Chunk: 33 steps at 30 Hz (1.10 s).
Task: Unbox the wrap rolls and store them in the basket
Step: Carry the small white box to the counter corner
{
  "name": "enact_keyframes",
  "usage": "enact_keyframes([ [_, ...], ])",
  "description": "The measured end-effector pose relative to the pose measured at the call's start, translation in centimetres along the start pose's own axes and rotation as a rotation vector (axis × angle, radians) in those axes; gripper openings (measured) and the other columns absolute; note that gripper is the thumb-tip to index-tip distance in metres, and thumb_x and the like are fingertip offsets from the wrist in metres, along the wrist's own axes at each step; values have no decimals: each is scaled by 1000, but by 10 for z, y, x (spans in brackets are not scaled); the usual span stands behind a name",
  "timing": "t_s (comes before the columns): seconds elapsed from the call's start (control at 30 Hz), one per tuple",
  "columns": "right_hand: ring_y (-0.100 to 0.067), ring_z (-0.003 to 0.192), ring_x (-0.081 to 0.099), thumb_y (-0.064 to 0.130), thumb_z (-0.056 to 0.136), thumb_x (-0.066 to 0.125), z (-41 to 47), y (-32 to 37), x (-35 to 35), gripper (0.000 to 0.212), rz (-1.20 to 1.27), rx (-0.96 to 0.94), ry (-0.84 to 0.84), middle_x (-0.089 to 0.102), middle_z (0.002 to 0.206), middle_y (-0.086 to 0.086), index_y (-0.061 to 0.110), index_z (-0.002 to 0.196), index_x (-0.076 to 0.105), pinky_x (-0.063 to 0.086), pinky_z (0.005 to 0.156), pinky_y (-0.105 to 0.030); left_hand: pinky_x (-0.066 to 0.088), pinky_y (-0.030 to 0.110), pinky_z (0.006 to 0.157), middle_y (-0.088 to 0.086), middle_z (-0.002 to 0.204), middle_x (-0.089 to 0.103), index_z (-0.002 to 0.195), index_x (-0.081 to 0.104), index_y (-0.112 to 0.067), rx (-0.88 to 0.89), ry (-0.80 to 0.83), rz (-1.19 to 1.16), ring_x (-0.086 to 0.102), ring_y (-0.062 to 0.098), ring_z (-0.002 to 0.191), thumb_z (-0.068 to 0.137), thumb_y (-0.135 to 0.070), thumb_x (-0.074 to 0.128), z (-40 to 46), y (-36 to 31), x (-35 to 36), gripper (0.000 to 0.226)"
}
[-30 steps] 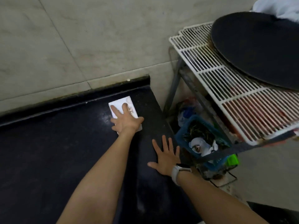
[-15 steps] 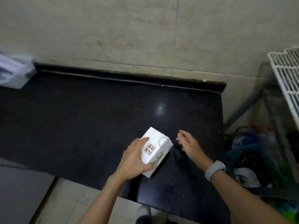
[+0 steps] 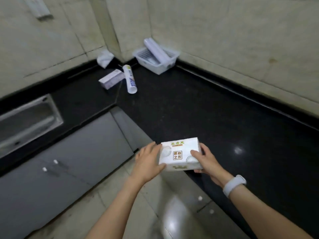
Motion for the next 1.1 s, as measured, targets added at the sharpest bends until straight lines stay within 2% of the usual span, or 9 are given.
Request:
enact_keyframes([
  [0.17, -17, 99, 60, 30, 86, 56, 55, 30, 113, 65, 74, -60, -21, 47, 136, 2, 30, 140, 20, 50, 58, -28, 32, 41, 103, 3, 143, 39, 134, 40, -19, -266, -138, -60, 36, 26, 129, 89, -30, 49, 7, 139, -75, 47],
  [0.27, -12, 91, 62, 29, 87, 55, 91, 57, 165, 63, 77, -89, 4, 48, 131, 3, 28, 141, 21, 50, 51, -23, 34, 41, 103, 5, 141, 43, 133, 42, -16, -368, -174, -86, 40, 26, 128, 91, -27, 46, 28, 204, -109, 43],
  [0.57, -11, 83, 66, 32, 87, 54, 250, 162, 276, 51, 135, -103, 111, 62, 99, 14, 34, 133, 33, 51, 59, -29, 40, 42, 101, 9, 133, 51, 127, 49, -14, -445, -243, -164, 49, 27, 120, 88, -23, 50, 175, 318, -184, 41],
  [0.7, -16, 90, 64, 32, 87, 55, 335, 226, 325, 55, 203, -127, 166, 62, 110, 3, 34, 136, 30, 51, 62, -32, 42, 43, 99, 11, 132, 52, 128, 48, -13, -498, -241, -158, 50, 28, 119, 89, -24, 49, 252, 366, -223, 40],
  [0.77, -15, 91, 63, 31, 86, 55, 370, 259, 349, 48, 213, -149, 174, 61, 111, 4, 38, 130, 36, 50, 61, -30, 41, 43, 100, 11, 133, 50, 130, 46, -13, -530, -235, -162, 49, 28, 120, 90, -25, 49, 286, 389, -244, 42],
  [0.87, -7, 86, 65, 29, 87, 56, 415, 307, 391, 26, 186, -214, 200, 61, 105, 14, 51, 100, 49, 50, 59, -26, 41, 44, 102, 11, 135, 48, 132, 43, -13, -548, -228, -168, 47, 27, 122, 89, -25, 50, 328, 424, -269, 45],
  [0.9, -6, 85, 65, 28, 87, 56, 430, 320, 405, 27, 185, -227, 208, 61, 107, 13, 50, 101, 49, 51, 58, -25, 40, 44, 102, 11, 137, 46, 133, 42, -13, -551, -223, -168, 46, 27, 123, 89, -25, 50, 341, 436, -275, 46],
  [1.0, -17, 100, 61, 28, 87, 56, 480, 347, 449, 52, 132, -229, 210, 54, 128, -1, 29, 134, 34, 51, 63, -28, 38, 44, 105, 11, 142, 39, 136, 38, -13, -571, -187, -170, 41, 29, 126, 89, -26, 50, 380, 478, -287, 50],
  [1.1, -20, 104, 55, 31, 88, 55, 530, 362, 491, 61, 34, -203, 191, 46, 136, -4, 24, 140, 24, 49, 65, -28, 37, 48, 105, 11, 147, 31, 140, 32, -16, -599, -114, -190, 35, 31, 130, 90, -29, 49, 419, 524, -288, 54],
])
Point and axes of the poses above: each hand's wrist, its own z-axis towards the middle knuckle, its own x-axis out of the palm, y = z × x, the point moved 7 cm from there along z, towards the middle knuckle
